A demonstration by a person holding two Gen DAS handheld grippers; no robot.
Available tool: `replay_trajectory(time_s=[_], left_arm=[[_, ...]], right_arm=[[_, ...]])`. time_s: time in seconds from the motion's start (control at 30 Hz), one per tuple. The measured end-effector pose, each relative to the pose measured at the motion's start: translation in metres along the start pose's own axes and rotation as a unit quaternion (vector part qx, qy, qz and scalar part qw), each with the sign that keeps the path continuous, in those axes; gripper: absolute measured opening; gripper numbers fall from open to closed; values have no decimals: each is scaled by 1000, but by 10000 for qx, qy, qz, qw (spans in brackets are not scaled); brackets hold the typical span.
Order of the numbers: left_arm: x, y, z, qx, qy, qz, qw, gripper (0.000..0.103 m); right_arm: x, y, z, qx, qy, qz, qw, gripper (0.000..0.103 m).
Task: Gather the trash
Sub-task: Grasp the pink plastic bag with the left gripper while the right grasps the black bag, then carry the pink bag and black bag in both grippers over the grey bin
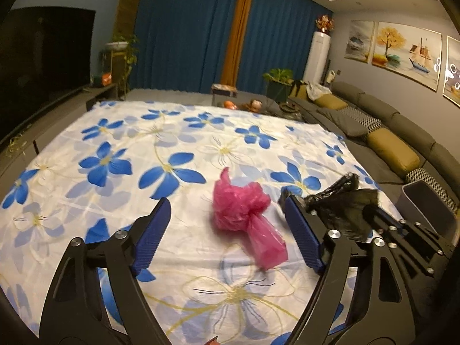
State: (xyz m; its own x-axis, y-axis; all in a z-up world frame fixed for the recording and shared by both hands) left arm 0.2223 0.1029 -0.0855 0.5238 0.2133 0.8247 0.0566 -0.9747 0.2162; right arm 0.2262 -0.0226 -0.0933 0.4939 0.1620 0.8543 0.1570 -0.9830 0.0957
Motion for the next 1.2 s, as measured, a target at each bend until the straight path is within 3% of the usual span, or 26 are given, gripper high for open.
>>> replay_trajectory(time_s=[0.1, 0.23, 0.4, 0.67, 1.2], left_arm=[[-1, 5, 12, 17, -168, 88, 9998, 72], [-3, 5, 44, 6, -676, -18, 9977, 53], [-5, 4, 62, -127, -970, -149, 9951, 37], [-6, 5, 55, -258, -910, -171, 9954, 7], [5, 51, -55, -300, 172, 465, 9983, 6]], right_arm=[[2, 9, -7, -42, 106, 59, 9999, 1], [3, 21, -16, -64, 168, 182, 9997, 1], [2, 33, -24, -68, 229, 220, 9995, 1], [2, 38, -35, -34, 311, 197, 9993, 1], [7, 46, -93, 18, 707, 61, 9975, 1]])
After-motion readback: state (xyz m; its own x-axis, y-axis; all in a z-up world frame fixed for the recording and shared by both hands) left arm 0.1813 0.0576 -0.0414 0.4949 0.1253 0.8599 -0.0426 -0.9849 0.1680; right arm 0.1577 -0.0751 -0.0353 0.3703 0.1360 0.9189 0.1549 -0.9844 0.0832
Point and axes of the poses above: each gripper's, at about its wrist camera, not at the fingertips, and z roughly the way its jaws point, y to its right, x to its top, the point moved 2 cm from there along z, roughly the way its jaws point, and after that the axes turned 4 degrees about -x, right-handed, at the moved point
